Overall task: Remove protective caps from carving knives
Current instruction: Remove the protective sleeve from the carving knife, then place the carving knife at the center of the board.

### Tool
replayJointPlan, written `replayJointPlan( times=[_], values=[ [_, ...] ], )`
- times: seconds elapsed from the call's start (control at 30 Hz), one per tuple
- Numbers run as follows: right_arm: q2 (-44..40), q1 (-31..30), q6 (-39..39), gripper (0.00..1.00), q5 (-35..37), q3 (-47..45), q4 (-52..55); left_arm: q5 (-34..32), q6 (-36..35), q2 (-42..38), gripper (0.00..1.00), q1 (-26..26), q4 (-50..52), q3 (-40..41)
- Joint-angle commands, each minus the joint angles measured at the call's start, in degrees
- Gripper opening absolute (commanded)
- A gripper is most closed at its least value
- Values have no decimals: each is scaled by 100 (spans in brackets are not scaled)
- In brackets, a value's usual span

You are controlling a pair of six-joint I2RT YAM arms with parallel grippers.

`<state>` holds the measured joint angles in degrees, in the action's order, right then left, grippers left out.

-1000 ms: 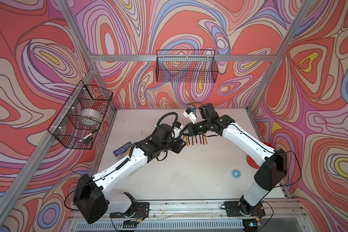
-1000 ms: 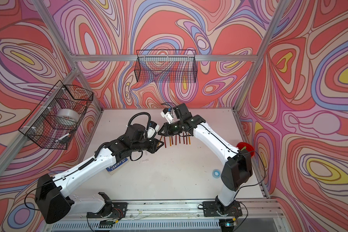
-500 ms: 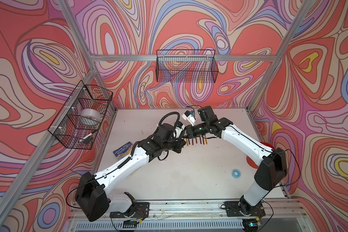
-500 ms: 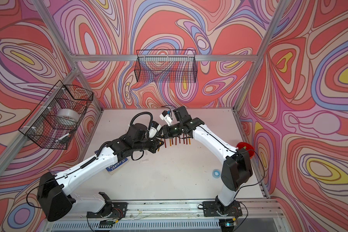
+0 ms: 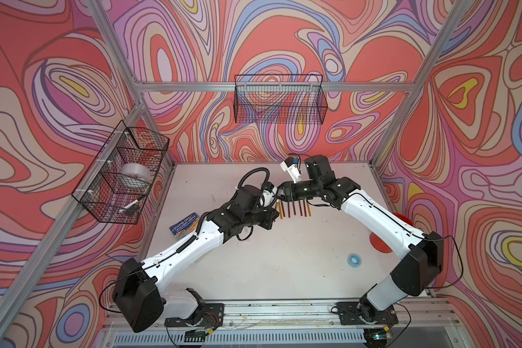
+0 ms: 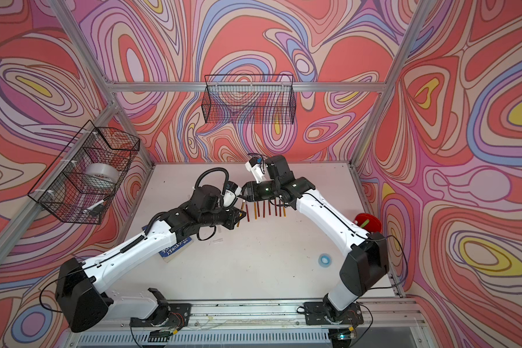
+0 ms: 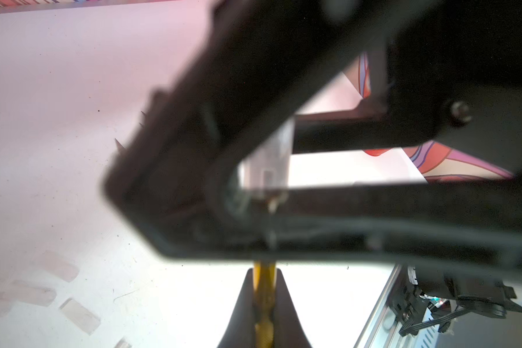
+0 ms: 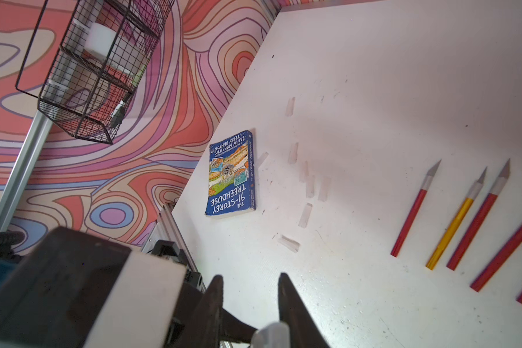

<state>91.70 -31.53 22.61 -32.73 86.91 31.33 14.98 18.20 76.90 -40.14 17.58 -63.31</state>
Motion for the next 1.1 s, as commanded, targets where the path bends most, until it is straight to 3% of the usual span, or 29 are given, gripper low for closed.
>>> replayJointPlan(
  times=[0.0, 0.2, 0.4, 0.6, 0.8, 0.9, 1.07],
  values=[
    [-124, 15, 4, 22, 105, -120, -62, -17, 40, -26, 0, 7, -53, 46],
    [-81, 48, 109, 1, -61, -201, -179, -79, 44, -103, 0, 9, -95, 140],
    [68, 418, 437, 0, -404, -44, -503, -22, 41, -240, 0, 11, -203, 435],
    [650, 1237, 728, 0, -867, 913, -543, 94, 204, -282, 0, 7, -529, 869],
    [949, 1584, 748, 0, -874, 1685, -376, 99, 368, -182, 0, 6, -691, 1122],
    [910, 1593, 682, 0, -697, 1489, -336, -240, 432, 62, 0, 24, -370, 832],
    [333, 1589, 480, 0, 14, 321, -419, -505, 832, 922, 0, 330, 222, 92]
  ],
)
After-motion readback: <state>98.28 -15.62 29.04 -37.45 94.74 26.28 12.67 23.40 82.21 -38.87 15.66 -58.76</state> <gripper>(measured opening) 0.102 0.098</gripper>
